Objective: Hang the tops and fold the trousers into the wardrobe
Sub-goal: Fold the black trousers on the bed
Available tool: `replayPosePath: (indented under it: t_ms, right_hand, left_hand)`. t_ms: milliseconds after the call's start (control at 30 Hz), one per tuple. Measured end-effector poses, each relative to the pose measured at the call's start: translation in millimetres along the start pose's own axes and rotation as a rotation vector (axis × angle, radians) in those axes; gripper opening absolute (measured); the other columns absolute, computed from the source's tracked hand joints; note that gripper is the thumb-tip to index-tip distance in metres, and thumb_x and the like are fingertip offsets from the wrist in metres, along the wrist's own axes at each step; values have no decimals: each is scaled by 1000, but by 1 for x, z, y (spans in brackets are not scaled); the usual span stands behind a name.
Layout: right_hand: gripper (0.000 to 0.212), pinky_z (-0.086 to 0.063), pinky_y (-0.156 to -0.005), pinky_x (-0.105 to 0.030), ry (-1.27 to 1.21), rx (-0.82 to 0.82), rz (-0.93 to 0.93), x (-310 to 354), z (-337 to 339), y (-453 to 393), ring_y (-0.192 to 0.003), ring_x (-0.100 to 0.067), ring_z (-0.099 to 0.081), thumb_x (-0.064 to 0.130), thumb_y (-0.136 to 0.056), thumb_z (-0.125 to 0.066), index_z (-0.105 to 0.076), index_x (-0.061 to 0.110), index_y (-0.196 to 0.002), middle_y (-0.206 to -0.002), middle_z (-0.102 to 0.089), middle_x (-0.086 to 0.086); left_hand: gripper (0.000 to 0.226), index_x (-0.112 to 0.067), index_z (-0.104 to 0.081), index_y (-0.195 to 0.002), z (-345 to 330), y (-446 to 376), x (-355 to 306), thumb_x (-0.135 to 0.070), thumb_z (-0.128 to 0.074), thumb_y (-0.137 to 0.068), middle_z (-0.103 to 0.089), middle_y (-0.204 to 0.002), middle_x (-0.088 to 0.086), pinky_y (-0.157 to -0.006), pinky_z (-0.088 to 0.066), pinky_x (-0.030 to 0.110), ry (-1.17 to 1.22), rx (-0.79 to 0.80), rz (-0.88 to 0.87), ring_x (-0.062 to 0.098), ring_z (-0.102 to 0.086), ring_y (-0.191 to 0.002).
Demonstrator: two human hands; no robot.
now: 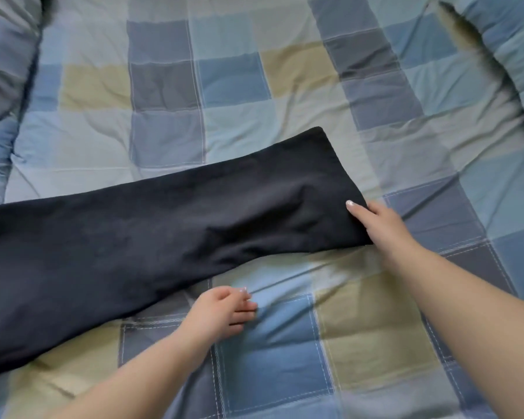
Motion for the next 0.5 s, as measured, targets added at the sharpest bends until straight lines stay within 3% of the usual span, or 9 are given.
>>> replayPosePath:
  t_ms: [67,133,200,267,333,400,500]
  right_hand:
    - [28,-51,-86,-30,-56,36,-3,-3,-7,1,-97,-14,-64,36,-89,-61,-65,17,-108,-106,-69,4]
    - [26,-49,-76,-27,93,-2,49,3,-8,2,-91,-14,-61,37,-91,-57,-62,17,-108,-102,-66,4]
    - [24,-50,-76,-33,139,-103,99,11,0,4,-88,-19,-60,41,-89,-58,-63,19,-97,-97,-65,1]
    - [29,-53,-87,-44,18,-123,69,11,11,7,-93,-22,-64,50,-78,-63,-65,22,-85,-96,-68,2]
    - [26,-53,-90,-48,2,-124,-38,-2,22,14,-92,-25,-65,45,-79,-66,-65,19,-78,-93,-69,-1]
    - [23,-52,-90,-49,112,-100,-173,-26,29,26,-93,-31,-66,36,-84,-67,-64,16,-74,-95,-69,-9]
    - [18,-53,-90,-47,141,-108,-200,-43,34,40,-94,-30,-65,33,-85,-67,-64,15,-82,-101,-70,-11]
  left_hand:
    - [16,-7,-58,-108,7,-3,21,-17,-52,-98,-72,-98,5,-71,-52,25,241,-67,50,12,-68,-84]
    - [20,-6,-54,-114,12,-7,17,-11,-55,-95,-67,-109,8,-79,-51,29,519,-137,-19,15,-66,-96]
    - [28,-4,-54,-116,11,-8,4,-9,-62,-89,-66,-110,7,-87,-50,34,738,-158,-96,16,-64,-103]
    - [18,-7,-63,-101,9,-5,-7,-12,-68,-85,-69,-100,3,-89,-50,36,873,-146,-117,15,-64,-96]
    - [5,-12,-68,-87,9,3,-7,-16,-69,-84,-73,-96,3,-89,-51,36,990,-177,-88,16,-66,-89]
    - [7,-11,-67,-90,9,13,7,-16,-68,-87,-73,-99,5,-88,-51,35,1066,-224,-29,18,-68,-92]
    - [9,-12,-63,-91,6,35,36,-21,-64,-90,-71,-94,2,-66,-54,21,982,-258,79,12,-66,-86]
Point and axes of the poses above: each hand's wrist, its own y-axis away from the middle knuckle, its own z-axis out of the back of the hand, x = y × z, the point moved 6 cm from there along -y, towards the middle knuckle
